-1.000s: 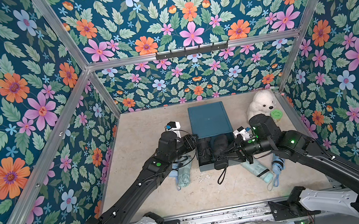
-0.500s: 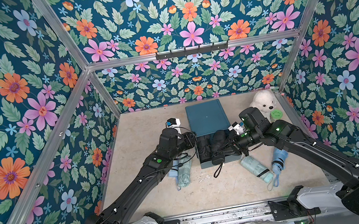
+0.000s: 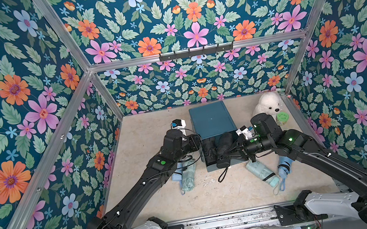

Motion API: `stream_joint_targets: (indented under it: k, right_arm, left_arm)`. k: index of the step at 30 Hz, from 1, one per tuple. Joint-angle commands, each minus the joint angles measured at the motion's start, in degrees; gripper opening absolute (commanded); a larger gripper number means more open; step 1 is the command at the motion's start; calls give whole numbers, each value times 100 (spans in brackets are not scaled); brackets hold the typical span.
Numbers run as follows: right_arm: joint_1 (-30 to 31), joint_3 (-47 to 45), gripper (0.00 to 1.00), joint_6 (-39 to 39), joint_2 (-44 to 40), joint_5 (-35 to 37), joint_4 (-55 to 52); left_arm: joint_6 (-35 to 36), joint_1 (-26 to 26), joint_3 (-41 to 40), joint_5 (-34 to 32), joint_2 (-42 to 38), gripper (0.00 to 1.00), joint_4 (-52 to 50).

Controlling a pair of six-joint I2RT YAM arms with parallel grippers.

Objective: Place the umbrella in the drawer by color
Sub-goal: Place the umbrella in the drawer.

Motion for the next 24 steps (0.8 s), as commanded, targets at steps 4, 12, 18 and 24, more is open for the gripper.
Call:
stream_joint_targets:
  k: [4,12,18,24]
  right_arm:
    - [7,-253,0,156,22,-43,419]
    - [-289,269,0,-372,696,-236,325]
    - [-561,863,0,-981,1254,-177,-200]
    - [-587,1394,0,-1671,1673,501,-1068]
  left_arm:
    - [276,9,29,-230,132,22,-867]
    - [412,-4,94,-204,97,22,-957]
    - [532,-2,130,-196,106,21,-996]
    - [625,-2,120,-177,80,20,-1003]
